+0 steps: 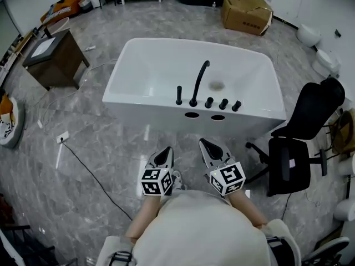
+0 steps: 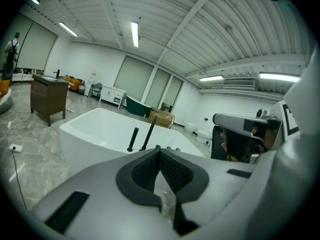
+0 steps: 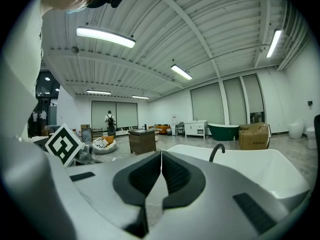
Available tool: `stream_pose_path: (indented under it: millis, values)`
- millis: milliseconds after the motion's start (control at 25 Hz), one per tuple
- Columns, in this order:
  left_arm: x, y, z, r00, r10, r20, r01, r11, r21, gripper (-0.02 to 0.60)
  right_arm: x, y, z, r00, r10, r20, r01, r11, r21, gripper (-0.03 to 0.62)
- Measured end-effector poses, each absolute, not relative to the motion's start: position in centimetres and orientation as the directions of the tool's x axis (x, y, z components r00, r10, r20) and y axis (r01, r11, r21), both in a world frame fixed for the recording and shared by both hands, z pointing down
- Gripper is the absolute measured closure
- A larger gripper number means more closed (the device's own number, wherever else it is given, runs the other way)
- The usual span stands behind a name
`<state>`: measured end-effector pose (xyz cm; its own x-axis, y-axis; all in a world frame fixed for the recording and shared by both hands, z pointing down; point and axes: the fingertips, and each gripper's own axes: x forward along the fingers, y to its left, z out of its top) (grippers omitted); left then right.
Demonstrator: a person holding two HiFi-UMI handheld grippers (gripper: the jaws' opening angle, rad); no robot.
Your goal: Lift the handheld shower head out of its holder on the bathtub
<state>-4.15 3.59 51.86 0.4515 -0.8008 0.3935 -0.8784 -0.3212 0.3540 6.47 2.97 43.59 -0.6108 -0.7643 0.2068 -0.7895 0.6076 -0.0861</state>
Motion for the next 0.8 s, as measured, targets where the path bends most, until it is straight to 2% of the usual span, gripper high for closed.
stream_pose_path:
  millis: [400, 800]
  values:
    - [-7.8, -5.1, 52.6, 0.45, -0.799, 0.398, -0.88, -0.323, 0.348, 0.561, 2.7, -6.0, 44.2, -0.614, -0.762, 0.203, -0.788, 0.607, -0.106, 0.574]
    - [-8.6, -10.0, 52.9, 0.499, -0.767, 0.404, -0.859, -0.377, 0.346, 0.561, 0.9, -11.0, 45.6, -0.574, -0.79, 0.215, -0.819, 0.556, -0.14, 0.574]
